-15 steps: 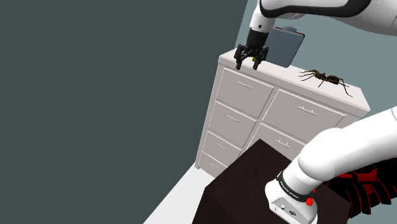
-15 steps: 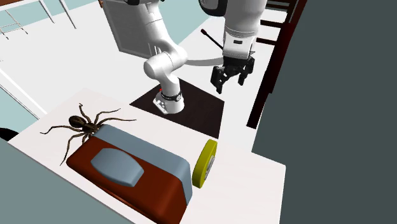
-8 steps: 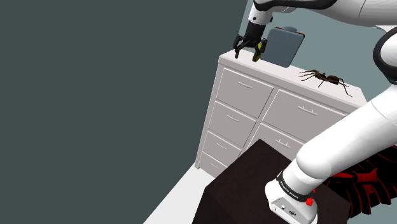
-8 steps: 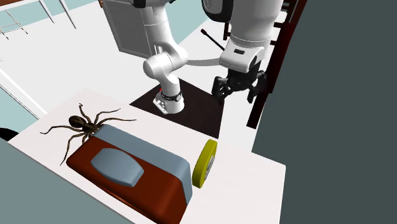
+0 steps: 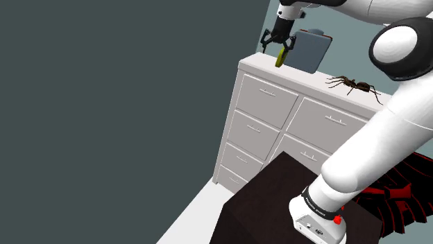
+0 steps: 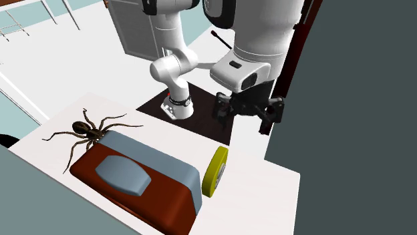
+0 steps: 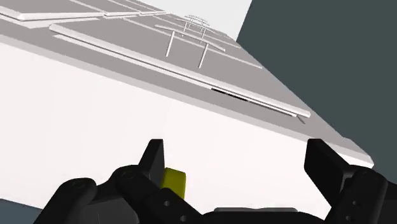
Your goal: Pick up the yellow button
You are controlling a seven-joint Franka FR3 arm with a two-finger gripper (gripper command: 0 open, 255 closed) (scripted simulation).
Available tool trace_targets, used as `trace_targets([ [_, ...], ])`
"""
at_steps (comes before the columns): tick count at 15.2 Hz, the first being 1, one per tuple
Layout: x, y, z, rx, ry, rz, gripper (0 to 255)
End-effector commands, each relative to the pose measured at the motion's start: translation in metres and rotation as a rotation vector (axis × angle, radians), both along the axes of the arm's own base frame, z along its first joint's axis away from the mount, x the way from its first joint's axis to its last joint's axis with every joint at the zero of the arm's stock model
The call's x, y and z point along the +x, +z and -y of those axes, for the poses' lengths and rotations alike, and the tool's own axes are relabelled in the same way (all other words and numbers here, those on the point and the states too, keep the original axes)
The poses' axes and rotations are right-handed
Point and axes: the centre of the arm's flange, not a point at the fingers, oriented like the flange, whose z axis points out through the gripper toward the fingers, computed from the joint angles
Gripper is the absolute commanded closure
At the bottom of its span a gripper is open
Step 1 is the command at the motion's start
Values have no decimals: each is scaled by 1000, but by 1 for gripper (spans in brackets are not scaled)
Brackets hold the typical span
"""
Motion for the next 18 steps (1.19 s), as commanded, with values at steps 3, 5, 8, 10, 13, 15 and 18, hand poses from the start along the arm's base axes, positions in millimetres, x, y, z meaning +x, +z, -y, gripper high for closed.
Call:
trace_targets([
  [3, 6, 13, 52, -19, -160, 21, 0],
  [5, 6, 20, 75, -27, -239, 31, 0],
  [8, 3, 29, 108, -40, -348, 45, 0],
  [10, 3, 18, 108, -40, -348, 45, 0],
  [13, 3, 2, 108, -40, -348, 45, 0],
  [15, 3, -8, 108, -40, -348, 45, 0],
  [18, 3, -11, 107, -40, -348, 45, 255],
])
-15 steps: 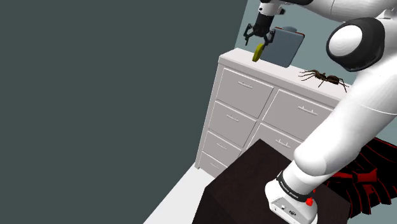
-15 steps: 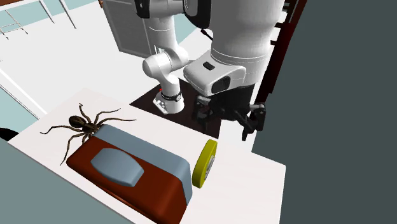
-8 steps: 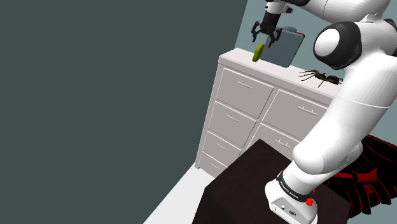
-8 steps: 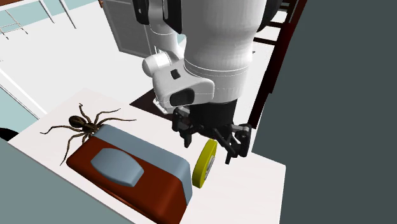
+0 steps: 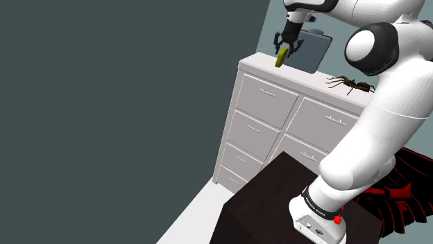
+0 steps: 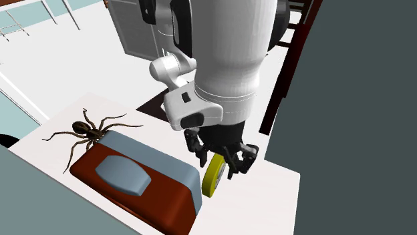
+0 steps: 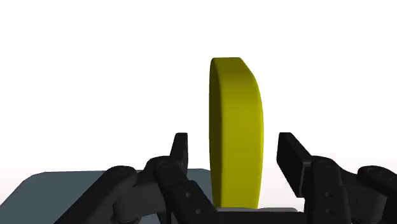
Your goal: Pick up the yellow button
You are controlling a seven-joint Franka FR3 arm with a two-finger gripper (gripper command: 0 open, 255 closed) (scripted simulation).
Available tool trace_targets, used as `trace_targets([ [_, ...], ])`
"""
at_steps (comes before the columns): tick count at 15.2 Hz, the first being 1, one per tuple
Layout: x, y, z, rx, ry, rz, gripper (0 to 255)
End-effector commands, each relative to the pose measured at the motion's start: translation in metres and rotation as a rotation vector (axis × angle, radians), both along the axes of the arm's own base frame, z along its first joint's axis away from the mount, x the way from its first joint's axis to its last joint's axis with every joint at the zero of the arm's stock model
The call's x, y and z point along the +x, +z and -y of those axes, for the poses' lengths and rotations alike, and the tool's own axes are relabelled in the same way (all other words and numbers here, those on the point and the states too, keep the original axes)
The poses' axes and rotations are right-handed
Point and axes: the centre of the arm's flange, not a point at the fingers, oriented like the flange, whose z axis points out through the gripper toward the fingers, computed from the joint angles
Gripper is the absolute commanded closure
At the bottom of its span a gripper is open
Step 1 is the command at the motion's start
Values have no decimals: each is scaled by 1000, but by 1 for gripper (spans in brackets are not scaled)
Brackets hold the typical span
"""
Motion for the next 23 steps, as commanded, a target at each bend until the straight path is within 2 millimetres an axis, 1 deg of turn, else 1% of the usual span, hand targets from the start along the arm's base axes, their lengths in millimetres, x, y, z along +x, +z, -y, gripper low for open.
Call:
trace_targets([
  [1, 0, -1, 0, 0, 0, 0, 255],
  [9, -1, -1, 1, 0, 0, 0, 255],
  [23, -1, 73, 1, 0, 0, 0, 255],
])
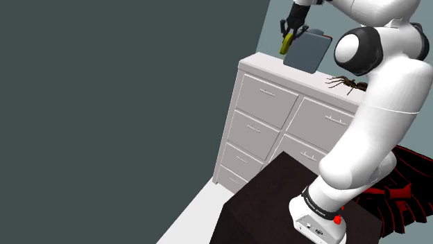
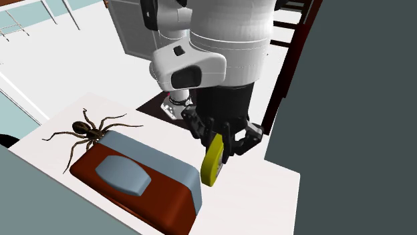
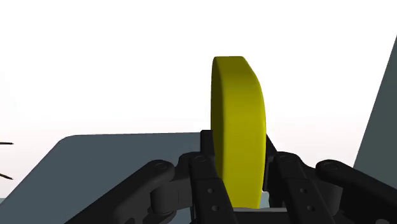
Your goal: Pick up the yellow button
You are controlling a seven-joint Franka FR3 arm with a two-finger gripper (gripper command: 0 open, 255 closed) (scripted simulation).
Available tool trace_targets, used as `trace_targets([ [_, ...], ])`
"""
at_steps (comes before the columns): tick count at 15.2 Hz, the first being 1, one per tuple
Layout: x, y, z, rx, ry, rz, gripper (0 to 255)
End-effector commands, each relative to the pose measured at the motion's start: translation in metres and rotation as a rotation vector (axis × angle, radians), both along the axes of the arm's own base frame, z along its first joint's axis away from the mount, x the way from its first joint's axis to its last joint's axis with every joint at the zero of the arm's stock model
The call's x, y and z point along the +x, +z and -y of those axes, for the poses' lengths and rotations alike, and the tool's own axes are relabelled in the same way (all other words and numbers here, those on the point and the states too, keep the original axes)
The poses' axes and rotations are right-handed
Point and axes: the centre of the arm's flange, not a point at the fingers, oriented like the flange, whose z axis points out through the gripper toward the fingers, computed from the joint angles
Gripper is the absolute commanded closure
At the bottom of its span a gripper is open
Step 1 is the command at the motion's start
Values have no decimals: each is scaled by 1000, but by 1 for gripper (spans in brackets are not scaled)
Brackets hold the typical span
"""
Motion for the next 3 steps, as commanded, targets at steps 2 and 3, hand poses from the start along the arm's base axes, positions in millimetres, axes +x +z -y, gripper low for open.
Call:
trace_targets([
  [2, -1, 12, -1, 0, 0, 0, 255],
  [3, -1, 12, -1, 0, 0, 0, 255],
])
